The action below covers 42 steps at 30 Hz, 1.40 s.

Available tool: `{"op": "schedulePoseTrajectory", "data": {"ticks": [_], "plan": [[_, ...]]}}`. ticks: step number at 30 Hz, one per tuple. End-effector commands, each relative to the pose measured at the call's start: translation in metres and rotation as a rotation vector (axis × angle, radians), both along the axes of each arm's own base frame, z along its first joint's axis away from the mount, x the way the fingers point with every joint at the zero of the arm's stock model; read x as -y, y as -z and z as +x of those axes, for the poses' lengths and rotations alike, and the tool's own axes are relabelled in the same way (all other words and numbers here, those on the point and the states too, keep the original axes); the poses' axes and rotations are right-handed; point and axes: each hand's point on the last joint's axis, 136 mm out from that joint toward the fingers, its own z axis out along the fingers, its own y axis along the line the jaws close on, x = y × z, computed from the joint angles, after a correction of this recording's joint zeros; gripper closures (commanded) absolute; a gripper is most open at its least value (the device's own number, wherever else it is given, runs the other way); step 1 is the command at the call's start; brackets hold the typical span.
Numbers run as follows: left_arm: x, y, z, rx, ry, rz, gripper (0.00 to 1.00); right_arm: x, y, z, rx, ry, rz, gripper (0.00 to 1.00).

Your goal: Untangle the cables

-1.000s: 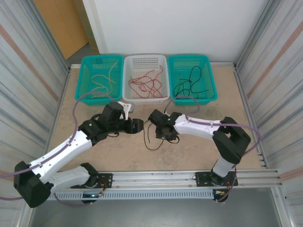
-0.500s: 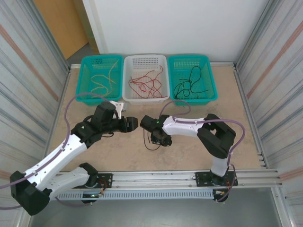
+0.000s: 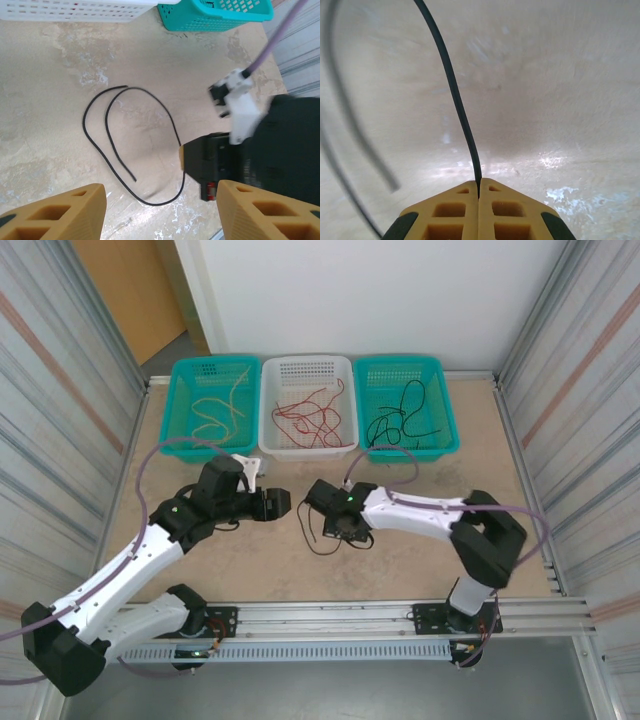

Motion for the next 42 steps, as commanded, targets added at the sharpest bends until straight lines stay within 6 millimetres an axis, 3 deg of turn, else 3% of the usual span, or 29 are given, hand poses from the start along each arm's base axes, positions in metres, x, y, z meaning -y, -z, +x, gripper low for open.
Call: {"op": "schedulePoseTrajectory", "data": {"ticks": [1,9,15,19,27,33,42], "plan": [[0.002,-0.007,-0.003,0.015,0.019,-0.043,0.39,-0.005,-0.060,0.016,0.228,-0.068,0.073,1.00],[0.019,-0.004,-0.006,-0.030,0.057,-0.134,0.37,-0.019,-0.164,0.013,0.528,-0.208,0.327,1.00],[0.025,-0.007,-0.007,-0.037,0.071,-0.170,0.35,-0.010,-0.200,0.009,0.616,-0.222,0.394,1.00],[0.025,-0.017,-0.008,-0.008,0.084,-0.181,0.35,-0.014,-0.205,0.005,0.627,-0.266,0.424,1.00],[0.006,-0.071,0.007,0.178,0.030,-0.124,0.33,-0.022,-0.207,-0.003,0.621,-0.326,0.465,1.00],[0.001,-0.072,0.029,0.187,0.008,-0.084,0.36,-0.030,-0.212,-0.009,0.626,-0.370,0.489,1.00],[0.000,-0.079,0.050,0.209,-0.009,-0.096,0.54,-0.032,-0.219,-0.014,0.637,-0.393,0.513,1.00]]}}
